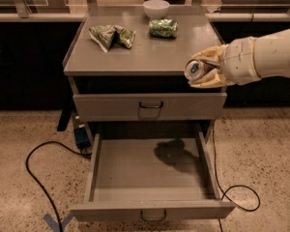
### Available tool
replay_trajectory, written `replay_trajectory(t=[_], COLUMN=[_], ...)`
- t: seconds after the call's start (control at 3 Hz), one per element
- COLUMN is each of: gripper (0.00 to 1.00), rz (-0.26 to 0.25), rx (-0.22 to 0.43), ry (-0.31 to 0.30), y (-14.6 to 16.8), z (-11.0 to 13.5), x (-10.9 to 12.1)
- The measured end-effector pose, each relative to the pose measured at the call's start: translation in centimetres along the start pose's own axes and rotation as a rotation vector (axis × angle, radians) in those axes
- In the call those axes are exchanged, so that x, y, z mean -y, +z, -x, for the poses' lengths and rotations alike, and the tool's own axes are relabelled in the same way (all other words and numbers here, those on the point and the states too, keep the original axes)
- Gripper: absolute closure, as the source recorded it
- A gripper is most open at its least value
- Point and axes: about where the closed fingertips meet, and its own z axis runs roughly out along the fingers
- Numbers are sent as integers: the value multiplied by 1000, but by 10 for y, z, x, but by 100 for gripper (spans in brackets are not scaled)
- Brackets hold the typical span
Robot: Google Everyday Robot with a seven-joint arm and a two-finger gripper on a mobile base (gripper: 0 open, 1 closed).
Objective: Place redbull can into middle drawer
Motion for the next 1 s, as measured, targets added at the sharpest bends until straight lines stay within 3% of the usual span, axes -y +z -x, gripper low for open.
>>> replay_trajectory(t=[0.33, 1.0], gripper=[100, 100], rz=[71, 77], rx=[80, 89], ry=[57, 74], y=[24, 29], z=[-3, -5], x=[-55, -64])
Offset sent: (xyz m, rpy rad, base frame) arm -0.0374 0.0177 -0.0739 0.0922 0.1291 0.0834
